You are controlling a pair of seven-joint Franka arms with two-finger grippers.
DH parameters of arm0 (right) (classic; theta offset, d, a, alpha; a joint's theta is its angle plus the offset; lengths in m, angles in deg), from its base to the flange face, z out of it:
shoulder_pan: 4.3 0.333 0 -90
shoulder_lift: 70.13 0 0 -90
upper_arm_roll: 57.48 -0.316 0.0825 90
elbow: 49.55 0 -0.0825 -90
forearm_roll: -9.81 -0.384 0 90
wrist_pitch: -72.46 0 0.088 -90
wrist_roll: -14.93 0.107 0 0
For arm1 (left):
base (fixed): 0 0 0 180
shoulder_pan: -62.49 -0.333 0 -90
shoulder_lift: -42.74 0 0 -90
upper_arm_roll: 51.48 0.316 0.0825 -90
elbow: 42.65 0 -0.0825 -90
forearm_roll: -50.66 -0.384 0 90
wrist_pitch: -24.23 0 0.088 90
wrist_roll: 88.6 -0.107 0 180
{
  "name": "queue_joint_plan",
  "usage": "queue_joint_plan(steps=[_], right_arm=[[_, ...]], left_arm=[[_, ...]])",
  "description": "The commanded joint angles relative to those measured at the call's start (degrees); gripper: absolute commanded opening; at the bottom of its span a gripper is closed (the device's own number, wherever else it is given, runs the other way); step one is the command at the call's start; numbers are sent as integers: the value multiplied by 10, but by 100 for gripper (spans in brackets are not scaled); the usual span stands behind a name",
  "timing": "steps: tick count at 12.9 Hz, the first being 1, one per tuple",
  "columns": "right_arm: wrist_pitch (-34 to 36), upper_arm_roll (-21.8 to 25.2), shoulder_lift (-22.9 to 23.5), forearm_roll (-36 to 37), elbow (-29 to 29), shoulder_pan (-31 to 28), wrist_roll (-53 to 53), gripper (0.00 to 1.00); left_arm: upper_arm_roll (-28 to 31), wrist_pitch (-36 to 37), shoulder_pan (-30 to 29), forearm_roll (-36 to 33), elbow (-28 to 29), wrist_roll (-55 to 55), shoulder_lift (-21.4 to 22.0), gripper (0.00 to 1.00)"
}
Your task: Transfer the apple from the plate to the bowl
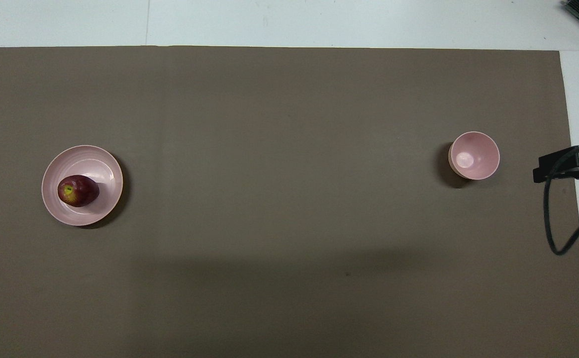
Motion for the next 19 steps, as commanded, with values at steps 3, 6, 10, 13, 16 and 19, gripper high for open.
queue_joint_plan(steps=[3,6,10,13,16,19], right_arm=[[8,-3,2,-9,-9,-2,8,100],[8,-3,2,-10,-9,-2,7,100],[9,-3,2,-9,-9,-2,8,100],[9,-3,2,-9,-9,-2,8,100],[8,-3,2,-10,-9,-2,7,100],[8,-3,2,-10,-9,-2,8,100]], left_arm=[[-9,8,-1,-6,3,3,7,100],[-8,8,-8,-6,3,4,7,100],[-8,3,-3,-6,3,6,7,100],[-9,-13,-2,-4,16,0,12,100],[-9,-53,-1,-2,62,-2,32,100],[-9,-128,-3,-2,117,-2,32,100]])
